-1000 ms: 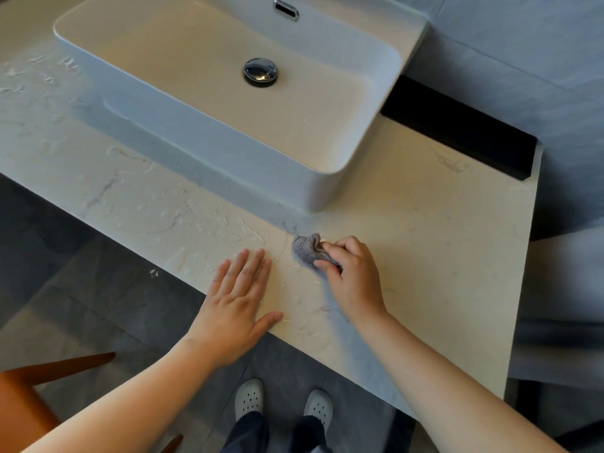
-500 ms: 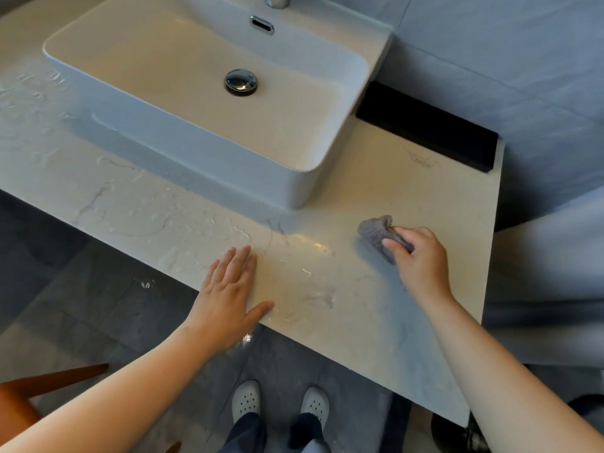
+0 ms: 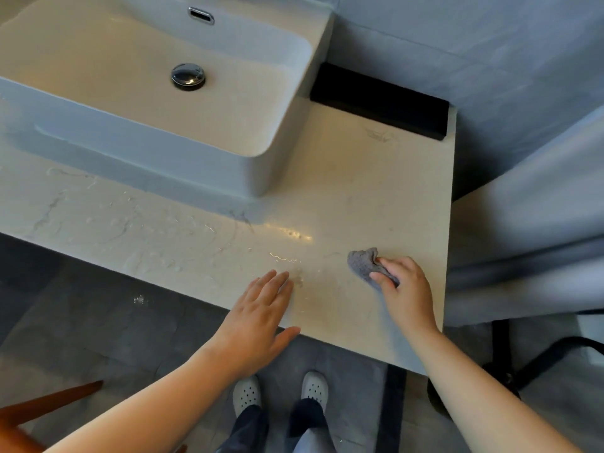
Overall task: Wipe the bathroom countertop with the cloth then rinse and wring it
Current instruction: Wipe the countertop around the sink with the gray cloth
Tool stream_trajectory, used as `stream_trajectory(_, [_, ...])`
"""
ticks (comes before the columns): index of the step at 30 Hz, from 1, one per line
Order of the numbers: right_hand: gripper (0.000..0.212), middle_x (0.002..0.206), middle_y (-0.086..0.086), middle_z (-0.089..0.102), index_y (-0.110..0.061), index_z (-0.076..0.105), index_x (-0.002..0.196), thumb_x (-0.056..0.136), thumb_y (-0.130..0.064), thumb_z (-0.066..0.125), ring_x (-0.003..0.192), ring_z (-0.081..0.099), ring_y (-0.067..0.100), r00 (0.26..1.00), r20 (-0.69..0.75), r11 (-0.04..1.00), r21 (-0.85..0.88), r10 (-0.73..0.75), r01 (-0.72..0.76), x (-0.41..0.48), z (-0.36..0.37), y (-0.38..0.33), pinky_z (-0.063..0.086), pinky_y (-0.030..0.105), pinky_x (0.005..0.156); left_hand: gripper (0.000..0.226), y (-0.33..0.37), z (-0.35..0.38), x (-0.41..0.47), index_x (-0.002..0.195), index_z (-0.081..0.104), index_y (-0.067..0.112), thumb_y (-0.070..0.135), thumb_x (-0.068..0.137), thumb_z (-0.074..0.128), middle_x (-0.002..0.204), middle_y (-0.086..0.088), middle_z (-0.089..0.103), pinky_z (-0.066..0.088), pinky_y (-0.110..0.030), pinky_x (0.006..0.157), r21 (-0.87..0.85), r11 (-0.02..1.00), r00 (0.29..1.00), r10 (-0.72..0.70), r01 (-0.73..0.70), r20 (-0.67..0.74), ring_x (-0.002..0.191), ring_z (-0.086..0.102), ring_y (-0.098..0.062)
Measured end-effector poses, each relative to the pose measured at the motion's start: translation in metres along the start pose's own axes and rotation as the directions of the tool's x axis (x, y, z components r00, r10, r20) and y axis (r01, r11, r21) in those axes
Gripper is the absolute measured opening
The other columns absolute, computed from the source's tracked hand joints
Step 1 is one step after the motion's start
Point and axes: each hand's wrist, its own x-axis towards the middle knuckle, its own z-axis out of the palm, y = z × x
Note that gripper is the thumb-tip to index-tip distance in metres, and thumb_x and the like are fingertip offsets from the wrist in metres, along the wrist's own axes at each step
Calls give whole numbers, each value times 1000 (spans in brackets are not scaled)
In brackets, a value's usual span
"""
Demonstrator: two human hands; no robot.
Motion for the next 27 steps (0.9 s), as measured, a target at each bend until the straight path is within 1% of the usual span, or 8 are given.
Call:
stream_trajectory(3, [31,95,0,58,-7,68,113,84,-18,70,90,57,17,999,36,1000,15,-14,14,-16,2,-1,40,23,76,72,11,7,3,140,43,8,59,89,40,146,-9,42,24,-45,108,66,996,999,52,-52,13,136,37,-28])
stream_trajectory(7, [30,91,-4,54,-11,69,113,84,-20,70,87,55,14,994,110,998,55,4,-11,-22,-11,-2,40,20,71,72,21,16,4,139,44,8,58,88,39,145,-10,43,30,-46,110,77,996,999,40,-43,35,134,41,-29])
stream_trajectory(11, [30,95,-3,56,-7,68,113,83,-13,71,89,57,14,994,-96,992,120,60,-48,-24,-41,8,41,14,77,70,26,18,7,135,50,10,59,86,40,141,-8,46,32,-43,110,78,997,1000,-3,2,11,130,42,-28])
stream_trajectory(15, [31,100,-1,56,-8,68,114,83,-15,70,95,58,21,979,-173,994,36,112,-107,-17,-58,36,47,31,84,71,30,18,8,134,51,10,60,84,41,139,-9,48,20,-38,109,111,994,1000,-6,6,0,128,41,-28])
stream_trajectory(18, [32,100,4,58,-8,68,115,83,-16,70,96,58,26,971,-164,985,22,173,-172,-19,-54,53,49,38,85,73,27,19,8,135,48,10,61,84,42,141,-9,46,21,-39,109,129,992,1000,7,-8,7,130,40,-29])
stream_trajectory(21, [32,103,7,62,-6,68,113,83,-15,70,97,59,27,962,-177,978,56,206,-199,-31,-43,56,49,39,86,76,28,20,8,138,45,11,64,85,39,143,-9,44,28,-44,110,145,989,1000,-2,-1,20,132,38,-29])
stream_trajectory(24, [32,102,3,61,-6,68,113,83,-16,71,97,58,24,963,-182,979,68,200,-191,-51,-35,51,48,34,84,77,29,21,7,138,44,10,65,85,37,143,-10,43,30,-46,109,157,988,1000,-8,4,22,132,38,-30])
stream_trajectory(27, [32,99,-1,60,-7,69,112,82,-15,72,95,59,22,964,-185,980,80,192,-180,-74,-30,46,51,39,84,78,30,21,7,138,45,8,65,85,36,142,-12,44,28,-47,108,176,984,1000,3,-7,20,131,39,-32])
